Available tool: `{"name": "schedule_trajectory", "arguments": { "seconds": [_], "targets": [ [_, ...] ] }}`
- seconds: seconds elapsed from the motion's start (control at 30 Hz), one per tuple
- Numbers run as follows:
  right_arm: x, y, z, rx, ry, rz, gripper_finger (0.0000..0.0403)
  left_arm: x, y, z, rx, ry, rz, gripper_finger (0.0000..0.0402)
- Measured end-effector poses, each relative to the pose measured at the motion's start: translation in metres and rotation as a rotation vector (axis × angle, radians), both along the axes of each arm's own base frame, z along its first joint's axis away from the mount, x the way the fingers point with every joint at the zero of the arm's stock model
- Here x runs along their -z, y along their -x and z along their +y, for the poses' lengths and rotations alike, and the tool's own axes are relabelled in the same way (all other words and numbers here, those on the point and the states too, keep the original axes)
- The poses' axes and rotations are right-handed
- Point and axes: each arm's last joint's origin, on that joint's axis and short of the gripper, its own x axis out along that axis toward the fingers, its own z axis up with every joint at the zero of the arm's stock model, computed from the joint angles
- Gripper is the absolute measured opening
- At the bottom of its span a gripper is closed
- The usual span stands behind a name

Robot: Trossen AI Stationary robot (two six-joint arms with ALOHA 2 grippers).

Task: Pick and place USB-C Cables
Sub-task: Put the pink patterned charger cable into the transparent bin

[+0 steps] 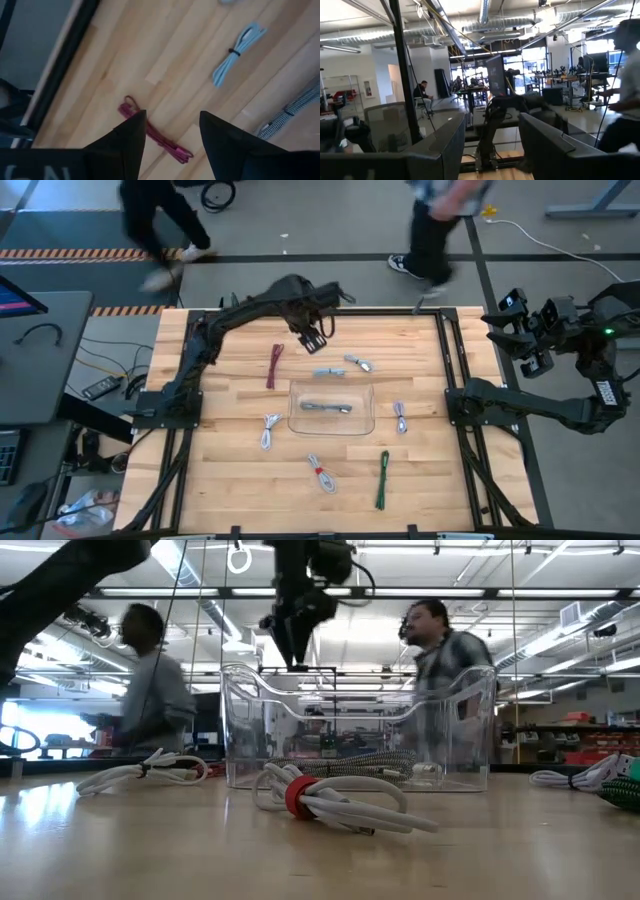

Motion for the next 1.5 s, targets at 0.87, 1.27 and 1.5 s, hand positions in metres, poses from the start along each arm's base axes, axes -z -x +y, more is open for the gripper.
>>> {"name": "schedule_trajectory", "arguments": {
  "seconds": [0.87,1.27,1.5],
  "targets": [
    [0.000,0.000,-0.001,0.031,0.001,-0.006,0.0191,-0.166,0.166,-0.066,-0.233,-0.198,-0.512,0.0180],
    [0.000,0.000,-0.001,0.028,-0.009,-0.006,0.0191,-0.027,0.153,-0.058,-0.378,-0.079,-0.008,0.0163],
    [0.000,0.000,-0.001,0.044,-0.011,-0.008,0.0191,0.054,0.138,-0.056,-0.491,0.040,-0.067,0.0163]
  ]
}}
